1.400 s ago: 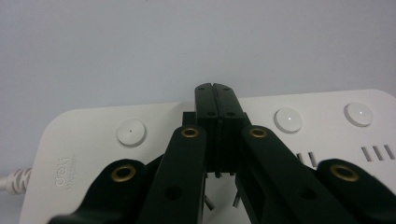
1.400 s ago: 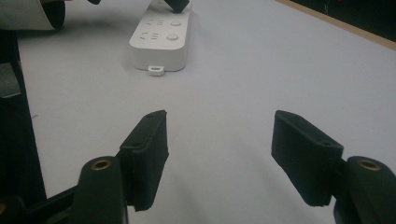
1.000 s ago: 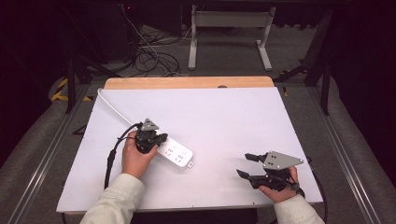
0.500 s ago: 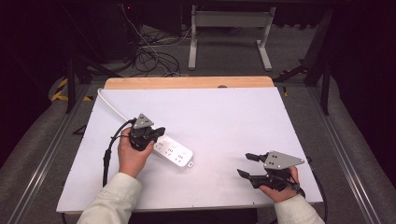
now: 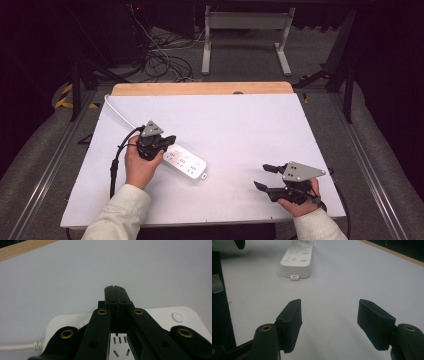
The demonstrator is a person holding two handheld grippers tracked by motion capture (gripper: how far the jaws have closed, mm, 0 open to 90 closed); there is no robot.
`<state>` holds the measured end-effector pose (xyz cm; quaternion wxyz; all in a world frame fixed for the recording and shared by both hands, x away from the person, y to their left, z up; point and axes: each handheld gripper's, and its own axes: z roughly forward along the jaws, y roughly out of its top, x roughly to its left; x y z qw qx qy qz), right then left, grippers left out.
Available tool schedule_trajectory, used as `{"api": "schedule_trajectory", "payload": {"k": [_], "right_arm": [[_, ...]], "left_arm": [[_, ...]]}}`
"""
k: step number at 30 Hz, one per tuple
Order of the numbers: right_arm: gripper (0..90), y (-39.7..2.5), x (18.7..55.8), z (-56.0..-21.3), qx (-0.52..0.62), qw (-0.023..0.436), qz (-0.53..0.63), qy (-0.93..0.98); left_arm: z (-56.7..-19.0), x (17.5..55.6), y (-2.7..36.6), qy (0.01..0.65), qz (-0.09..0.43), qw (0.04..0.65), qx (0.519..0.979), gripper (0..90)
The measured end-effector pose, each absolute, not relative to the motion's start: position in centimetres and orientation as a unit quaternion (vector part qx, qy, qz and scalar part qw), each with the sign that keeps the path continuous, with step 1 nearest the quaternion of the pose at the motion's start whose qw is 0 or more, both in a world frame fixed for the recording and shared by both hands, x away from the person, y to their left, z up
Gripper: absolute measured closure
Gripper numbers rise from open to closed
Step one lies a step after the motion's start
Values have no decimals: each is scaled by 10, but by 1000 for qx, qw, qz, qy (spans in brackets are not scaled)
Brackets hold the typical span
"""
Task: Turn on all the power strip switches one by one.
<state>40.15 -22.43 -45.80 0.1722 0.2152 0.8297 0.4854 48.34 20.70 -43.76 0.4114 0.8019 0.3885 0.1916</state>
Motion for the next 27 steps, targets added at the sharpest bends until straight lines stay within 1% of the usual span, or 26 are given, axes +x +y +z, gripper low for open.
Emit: {"api": "schedule_trajectory", "payload": {"k": [3, 12, 27], "right_arm": [[368, -224, 402, -458, 214, 172, 486, 830], [368, -224, 402, -459, 214, 172, 486, 830], [368, -225, 401, -458, 214, 172, 485, 830]], "left_arm": [[-436, 487, 214, 392, 203, 403, 802, 900], [-445, 499, 240, 428, 185, 409, 784, 900], [-456, 504, 232, 417, 180, 383, 805, 900]]}}
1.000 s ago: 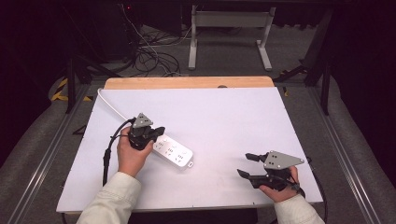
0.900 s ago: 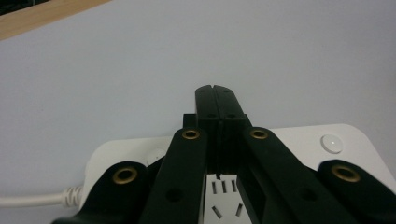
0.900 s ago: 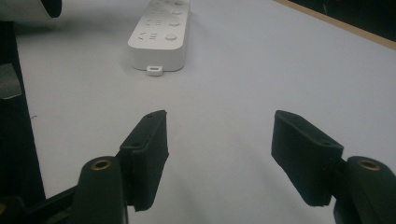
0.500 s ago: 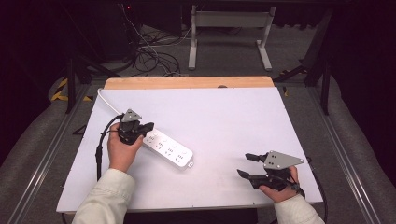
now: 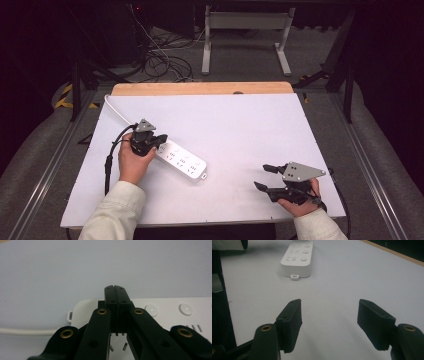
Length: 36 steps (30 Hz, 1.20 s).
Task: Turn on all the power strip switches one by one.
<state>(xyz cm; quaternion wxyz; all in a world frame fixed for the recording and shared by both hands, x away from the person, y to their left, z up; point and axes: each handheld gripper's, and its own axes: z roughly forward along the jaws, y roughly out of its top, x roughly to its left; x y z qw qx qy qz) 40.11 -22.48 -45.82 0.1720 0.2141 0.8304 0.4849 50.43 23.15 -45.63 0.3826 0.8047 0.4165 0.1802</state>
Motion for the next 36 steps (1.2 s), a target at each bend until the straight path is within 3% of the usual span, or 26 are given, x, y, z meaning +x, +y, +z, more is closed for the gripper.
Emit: {"api": "schedule_trajectory", "payload": {"k": [36], "right_arm": [[368, -225, 400, -458, 214, 173, 485, 830]], "left_arm": [[-467, 502, 225, 411, 190, 373, 810, 900]]}}
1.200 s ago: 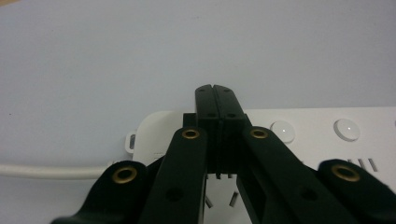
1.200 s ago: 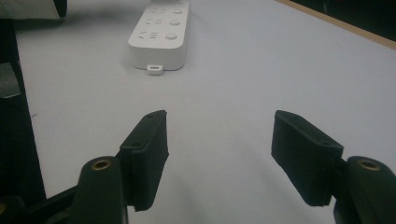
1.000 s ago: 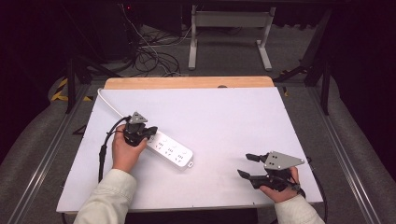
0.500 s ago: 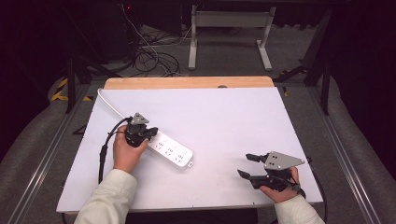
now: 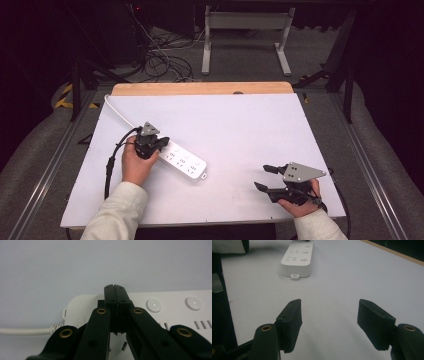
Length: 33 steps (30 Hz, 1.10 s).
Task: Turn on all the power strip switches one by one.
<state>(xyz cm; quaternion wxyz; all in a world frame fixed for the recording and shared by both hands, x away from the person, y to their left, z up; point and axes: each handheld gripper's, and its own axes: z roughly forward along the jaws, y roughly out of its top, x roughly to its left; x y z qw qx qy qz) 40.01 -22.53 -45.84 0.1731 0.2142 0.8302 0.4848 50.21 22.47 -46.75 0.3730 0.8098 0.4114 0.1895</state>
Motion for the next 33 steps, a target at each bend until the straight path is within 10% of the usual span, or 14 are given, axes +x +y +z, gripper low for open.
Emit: {"api": "schedule_trajectory", "payload": {"k": [33], "right_arm": [[368, -228, 399, -459, 218, 174, 486, 828]], "left_arm": [[-458, 491, 216, 412, 213, 385, 798, 900]]}}
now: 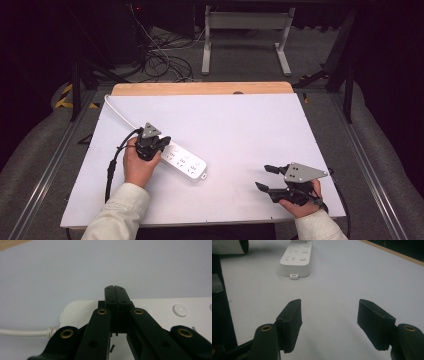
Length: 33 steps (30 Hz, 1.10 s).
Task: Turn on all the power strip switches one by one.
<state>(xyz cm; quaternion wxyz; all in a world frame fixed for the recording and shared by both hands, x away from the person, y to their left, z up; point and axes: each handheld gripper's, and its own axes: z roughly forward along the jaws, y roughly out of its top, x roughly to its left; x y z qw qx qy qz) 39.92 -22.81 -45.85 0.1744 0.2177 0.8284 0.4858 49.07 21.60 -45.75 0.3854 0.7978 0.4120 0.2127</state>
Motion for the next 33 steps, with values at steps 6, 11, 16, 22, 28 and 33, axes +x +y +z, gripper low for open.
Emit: {"api": "schedule_trajectory", "payload": {"k": [6, 11, 16, 22, 28, 33], "right_arm": [[368, -228, 399, -458, 217, 175, 487, 828], [367, -228, 399, -458, 219, 175, 487, 827], [367, -228, 399, -458, 219, 176, 488, 827], [367, -228, 399, -458, 219, 175, 487, 827], [366, -227, 399, -458, 219, 176, 487, 827], [364, -228, 399, -458, 220, 176, 487, 827]], "left_arm": [[-441, 480, 222, 403, 217, 419, 784, 715], [-424, 468, 228, 393, 211, 444, 777, 626], [-412, 456, 239, 377, 192, 466, 777, 591], [-404, 440, 250, 356, 202, 489, 770, 460], [-406, 424, 261, 336, 219, 499, 768, 333], [-411, 409, 273, 339, 223, 500, 765, 246]]}}
